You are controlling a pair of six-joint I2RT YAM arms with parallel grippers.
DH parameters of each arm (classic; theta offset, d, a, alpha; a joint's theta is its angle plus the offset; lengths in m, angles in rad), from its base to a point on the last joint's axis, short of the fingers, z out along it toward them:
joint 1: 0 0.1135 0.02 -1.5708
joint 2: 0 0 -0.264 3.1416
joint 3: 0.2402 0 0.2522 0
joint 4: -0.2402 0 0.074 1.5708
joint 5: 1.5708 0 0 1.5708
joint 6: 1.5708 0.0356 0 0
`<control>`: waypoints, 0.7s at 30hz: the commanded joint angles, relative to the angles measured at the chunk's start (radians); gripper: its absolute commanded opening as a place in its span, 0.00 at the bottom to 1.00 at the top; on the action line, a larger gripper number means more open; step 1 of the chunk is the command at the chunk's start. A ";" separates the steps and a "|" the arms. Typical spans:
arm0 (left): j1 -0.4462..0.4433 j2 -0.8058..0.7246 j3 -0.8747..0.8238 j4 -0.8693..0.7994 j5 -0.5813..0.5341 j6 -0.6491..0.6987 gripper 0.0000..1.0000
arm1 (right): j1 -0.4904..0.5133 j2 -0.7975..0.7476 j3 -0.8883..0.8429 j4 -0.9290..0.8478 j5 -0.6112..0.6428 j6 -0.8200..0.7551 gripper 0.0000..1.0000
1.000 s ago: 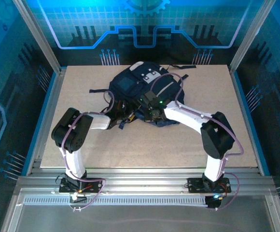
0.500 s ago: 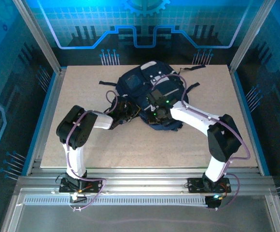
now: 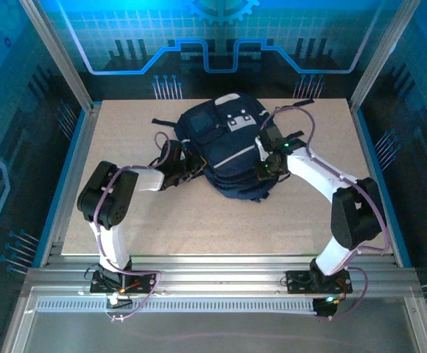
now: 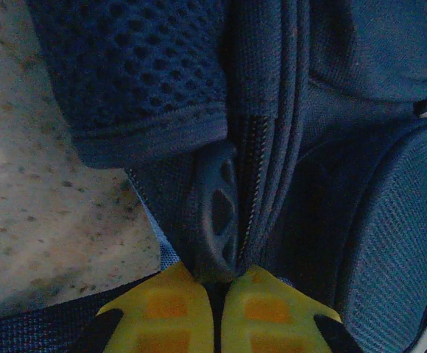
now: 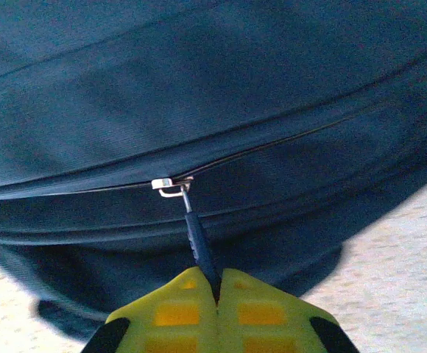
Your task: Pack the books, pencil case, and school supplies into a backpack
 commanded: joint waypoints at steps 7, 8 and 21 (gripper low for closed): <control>0.161 -0.040 0.085 -0.222 -0.063 0.167 0.00 | -0.067 -0.006 0.034 -0.003 0.130 -0.141 0.00; 0.176 -0.038 0.117 -0.252 -0.059 0.186 0.00 | -0.044 0.000 0.037 0.009 0.106 -0.150 0.00; 0.194 -0.365 0.050 -0.454 -0.050 0.098 0.93 | 0.276 0.174 0.222 0.168 -0.200 -0.093 0.00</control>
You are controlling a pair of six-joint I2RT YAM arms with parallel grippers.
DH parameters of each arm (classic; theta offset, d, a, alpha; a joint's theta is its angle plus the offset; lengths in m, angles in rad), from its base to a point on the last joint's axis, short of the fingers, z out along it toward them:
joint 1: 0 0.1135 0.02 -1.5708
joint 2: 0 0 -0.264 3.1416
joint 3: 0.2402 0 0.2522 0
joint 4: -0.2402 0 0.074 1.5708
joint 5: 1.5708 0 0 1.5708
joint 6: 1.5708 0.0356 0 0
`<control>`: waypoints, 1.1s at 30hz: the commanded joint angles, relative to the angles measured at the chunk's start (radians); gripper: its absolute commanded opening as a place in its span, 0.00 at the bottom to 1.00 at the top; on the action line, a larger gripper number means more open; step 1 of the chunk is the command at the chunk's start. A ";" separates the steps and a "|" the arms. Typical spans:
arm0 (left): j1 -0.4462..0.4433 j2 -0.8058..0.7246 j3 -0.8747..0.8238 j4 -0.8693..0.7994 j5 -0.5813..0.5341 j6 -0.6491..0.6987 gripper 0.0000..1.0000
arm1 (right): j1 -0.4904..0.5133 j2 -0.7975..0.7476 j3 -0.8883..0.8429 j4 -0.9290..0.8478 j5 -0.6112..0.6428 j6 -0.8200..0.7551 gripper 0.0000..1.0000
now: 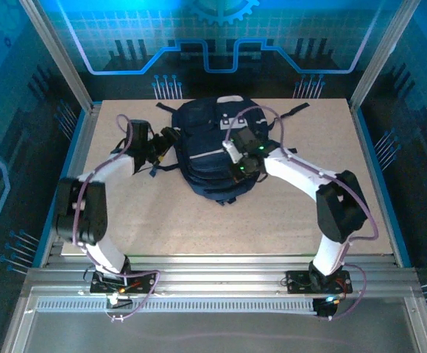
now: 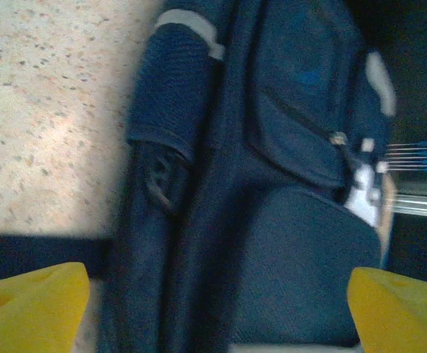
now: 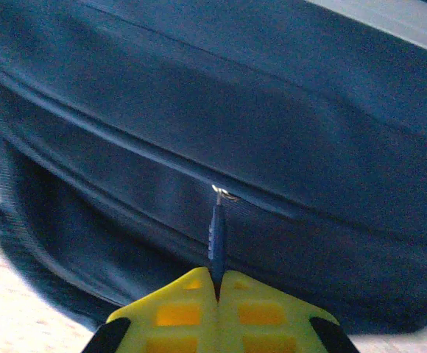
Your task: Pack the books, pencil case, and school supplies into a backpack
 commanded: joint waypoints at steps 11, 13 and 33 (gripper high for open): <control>-0.253 -0.352 -0.389 0.059 -0.223 -0.468 0.93 | 0.121 0.138 0.240 0.042 -0.129 -0.002 0.00; -0.305 -0.371 -0.446 0.092 -0.288 -0.551 0.93 | 0.115 0.123 0.213 0.050 -0.132 0.010 0.00; -0.393 0.066 -0.538 0.671 -0.386 -0.779 0.17 | 0.095 0.009 0.014 0.078 -0.131 0.073 0.00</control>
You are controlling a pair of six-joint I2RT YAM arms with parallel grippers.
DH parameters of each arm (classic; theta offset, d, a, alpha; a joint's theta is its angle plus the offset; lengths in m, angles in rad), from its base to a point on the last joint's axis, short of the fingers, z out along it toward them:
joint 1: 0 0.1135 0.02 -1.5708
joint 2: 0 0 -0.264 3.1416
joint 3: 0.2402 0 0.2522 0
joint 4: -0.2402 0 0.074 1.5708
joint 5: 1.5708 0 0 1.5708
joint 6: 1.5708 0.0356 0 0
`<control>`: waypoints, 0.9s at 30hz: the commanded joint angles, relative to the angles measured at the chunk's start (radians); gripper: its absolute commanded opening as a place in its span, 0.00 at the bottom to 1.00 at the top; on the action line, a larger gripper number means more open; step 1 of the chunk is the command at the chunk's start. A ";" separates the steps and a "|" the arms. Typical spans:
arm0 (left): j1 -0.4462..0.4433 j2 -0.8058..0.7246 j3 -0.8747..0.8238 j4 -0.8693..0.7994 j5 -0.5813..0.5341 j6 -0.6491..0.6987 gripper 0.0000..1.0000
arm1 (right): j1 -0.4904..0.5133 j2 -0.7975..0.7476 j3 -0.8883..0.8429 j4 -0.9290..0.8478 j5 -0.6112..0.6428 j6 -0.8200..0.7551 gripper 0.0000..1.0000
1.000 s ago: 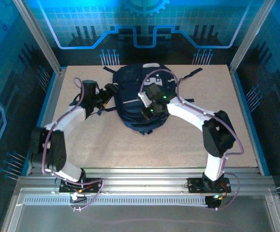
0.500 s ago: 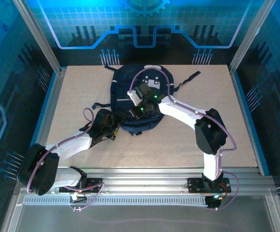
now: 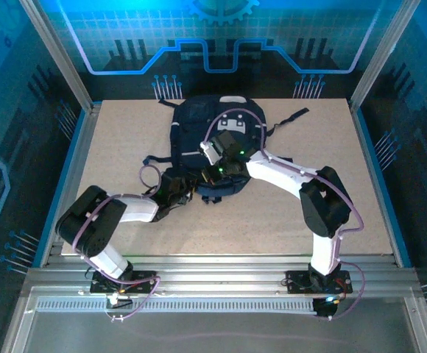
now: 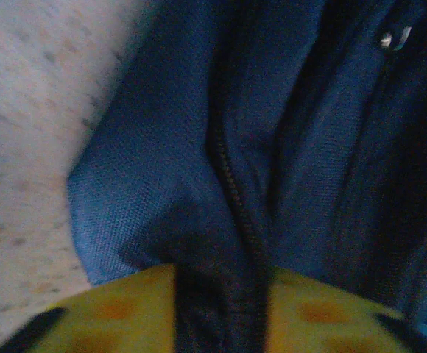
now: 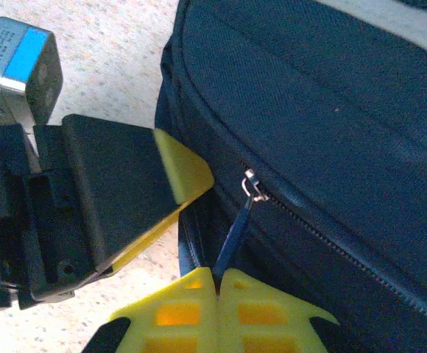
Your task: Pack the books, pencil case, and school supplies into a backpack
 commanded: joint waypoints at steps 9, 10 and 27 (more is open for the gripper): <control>0.087 -0.093 -0.060 -0.068 -0.036 0.088 0.00 | -0.105 -0.229 -0.275 -0.090 0.195 -0.059 0.00; 0.099 -0.119 -0.055 -0.098 -0.032 0.108 0.00 | -0.129 -0.248 -0.295 -0.079 0.180 -0.055 0.00; 0.061 -0.149 -0.071 -0.122 0.007 0.164 0.14 | 0.097 -0.003 0.122 -0.101 0.181 0.375 0.35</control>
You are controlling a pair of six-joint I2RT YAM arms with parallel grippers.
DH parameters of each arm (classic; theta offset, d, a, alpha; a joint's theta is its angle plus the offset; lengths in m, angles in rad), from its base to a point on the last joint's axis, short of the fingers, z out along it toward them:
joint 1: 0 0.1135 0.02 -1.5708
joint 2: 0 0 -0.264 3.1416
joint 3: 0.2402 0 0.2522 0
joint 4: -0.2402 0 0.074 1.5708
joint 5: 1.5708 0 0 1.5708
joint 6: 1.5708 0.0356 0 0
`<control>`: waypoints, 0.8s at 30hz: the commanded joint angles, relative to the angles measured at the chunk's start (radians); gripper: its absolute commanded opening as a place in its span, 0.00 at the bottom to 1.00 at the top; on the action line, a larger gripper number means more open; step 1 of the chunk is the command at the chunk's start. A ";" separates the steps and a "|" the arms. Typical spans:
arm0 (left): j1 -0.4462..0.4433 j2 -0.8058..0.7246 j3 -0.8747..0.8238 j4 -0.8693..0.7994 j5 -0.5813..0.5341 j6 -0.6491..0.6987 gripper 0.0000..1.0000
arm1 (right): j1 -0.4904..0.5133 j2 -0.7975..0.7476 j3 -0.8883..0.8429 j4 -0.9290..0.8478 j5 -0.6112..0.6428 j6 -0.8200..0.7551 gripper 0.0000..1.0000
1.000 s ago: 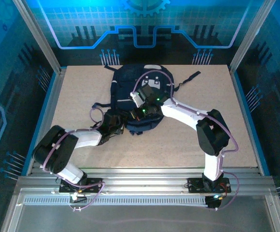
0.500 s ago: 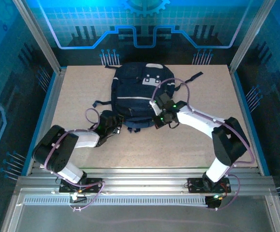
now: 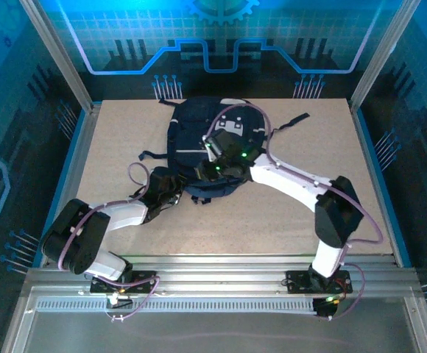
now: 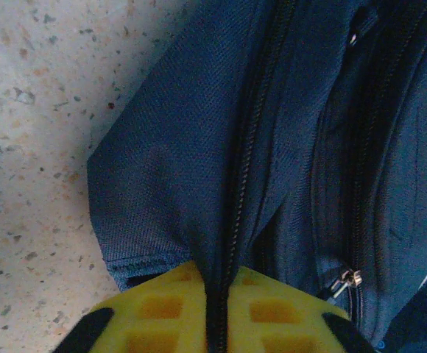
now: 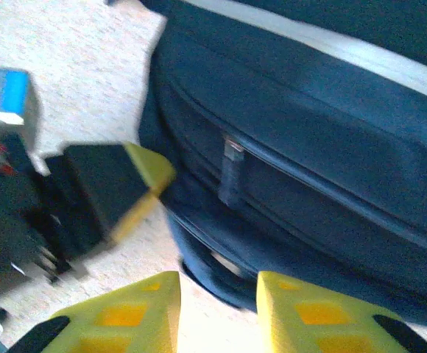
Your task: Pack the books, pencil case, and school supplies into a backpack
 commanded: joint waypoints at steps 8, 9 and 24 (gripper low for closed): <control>-0.013 0.052 -0.071 0.114 0.029 -0.034 0.35 | 0.028 0.232 0.143 -0.059 0.068 0.156 0.39; -0.011 0.054 -0.074 0.120 0.030 -0.036 0.35 | 0.028 0.244 0.146 -0.053 0.070 0.162 0.39; -0.006 0.150 -0.127 0.274 0.047 -0.107 0.33 | 0.058 0.433 0.296 -0.058 0.290 0.188 0.00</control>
